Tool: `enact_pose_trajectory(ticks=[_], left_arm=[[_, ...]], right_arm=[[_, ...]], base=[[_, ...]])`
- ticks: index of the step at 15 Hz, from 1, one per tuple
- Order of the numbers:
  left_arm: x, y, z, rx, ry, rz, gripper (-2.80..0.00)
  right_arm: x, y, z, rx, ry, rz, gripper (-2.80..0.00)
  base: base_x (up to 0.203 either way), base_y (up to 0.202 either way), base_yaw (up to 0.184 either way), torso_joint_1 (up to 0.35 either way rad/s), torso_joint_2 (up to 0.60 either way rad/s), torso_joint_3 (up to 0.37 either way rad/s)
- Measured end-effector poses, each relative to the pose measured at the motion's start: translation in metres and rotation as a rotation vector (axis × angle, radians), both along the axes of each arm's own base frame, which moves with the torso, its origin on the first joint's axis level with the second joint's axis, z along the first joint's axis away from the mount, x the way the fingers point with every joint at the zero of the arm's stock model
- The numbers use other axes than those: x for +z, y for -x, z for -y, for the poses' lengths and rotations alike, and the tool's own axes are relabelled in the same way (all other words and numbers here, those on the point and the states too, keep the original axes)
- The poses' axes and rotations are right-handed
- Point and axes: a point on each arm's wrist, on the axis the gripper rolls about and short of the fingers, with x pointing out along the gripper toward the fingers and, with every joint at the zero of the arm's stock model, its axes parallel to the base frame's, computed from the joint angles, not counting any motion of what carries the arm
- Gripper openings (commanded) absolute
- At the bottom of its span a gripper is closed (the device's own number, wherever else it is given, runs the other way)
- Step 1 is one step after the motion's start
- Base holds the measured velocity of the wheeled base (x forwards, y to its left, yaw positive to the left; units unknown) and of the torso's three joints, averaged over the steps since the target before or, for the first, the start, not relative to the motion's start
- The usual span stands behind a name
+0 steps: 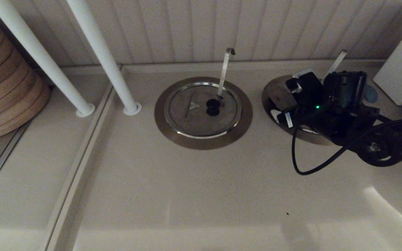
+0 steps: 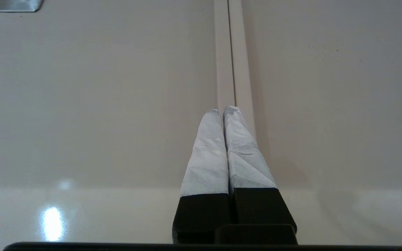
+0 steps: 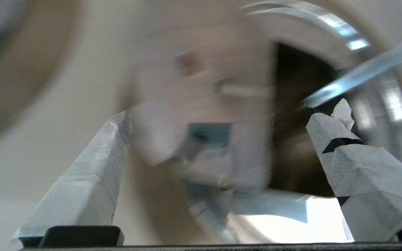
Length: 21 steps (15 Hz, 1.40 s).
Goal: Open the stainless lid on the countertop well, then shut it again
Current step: Close the lid
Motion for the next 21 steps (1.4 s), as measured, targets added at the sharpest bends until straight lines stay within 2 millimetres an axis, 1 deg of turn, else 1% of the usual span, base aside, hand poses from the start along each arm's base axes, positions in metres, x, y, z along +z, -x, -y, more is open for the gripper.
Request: enact_pose_trajectory(ticks=[2, 5, 11, 14, 16, 18, 21], left_arm=[[0.0, 0.0, 0.0, 0.0, 0.0, 0.0, -2.8], [0.0, 0.0, 0.0, 0.0, 0.001, 0.0, -2.8], [0.0, 0.0, 0.0, 0.0, 0.001, 0.0, -2.8], [0.0, 0.0, 0.0, 0.0, 0.0, 0.0, -2.8], [0.0, 0.0, 0.0, 0.0, 0.0, 0.0, -2.8], [0.0, 0.0, 0.0, 0.0, 0.001, 0.0, -2.8], [0.0, 0.0, 0.0, 0.0, 0.001, 0.0, -2.8]], right_arm=[[0.003, -0.007, 0.013, -0.039, 0.001, 0.022, 0.0], [0.014, -0.014, 0.034, -0.1, -0.009, 0.063, 0.0], [0.043, -0.004, 0.055, -0.151, -0.024, 0.145, 0.0], [0.057, -0.004, 0.08, -0.215, -0.021, 0.188, 0.0], [0.062, -0.006, 0.095, -0.251, -0.019, 0.207, 0.0], [0.063, -0.007, 0.098, -0.258, -0.019, 0.209, 0.0], [0.062, -0.007, 0.097, -0.253, -0.019, 0.206, 0.0]], base=[[0.0, 0.0, 0.0, 0.0, 0.0, 0.0], [0.0, 0.0, 0.0, 0.0, 0.0, 0.0], [0.0, 0.0, 0.0, 0.0, 0.0, 0.0], [0.0, 0.0, 0.0, 0.0, 0.0, 0.0], [0.0, 0.0, 0.0, 0.0, 0.0, 0.0], [0.0, 0.0, 0.0, 0.0, 0.0, 0.0], [0.0, 0.0, 0.0, 0.0, 0.0, 0.0]])
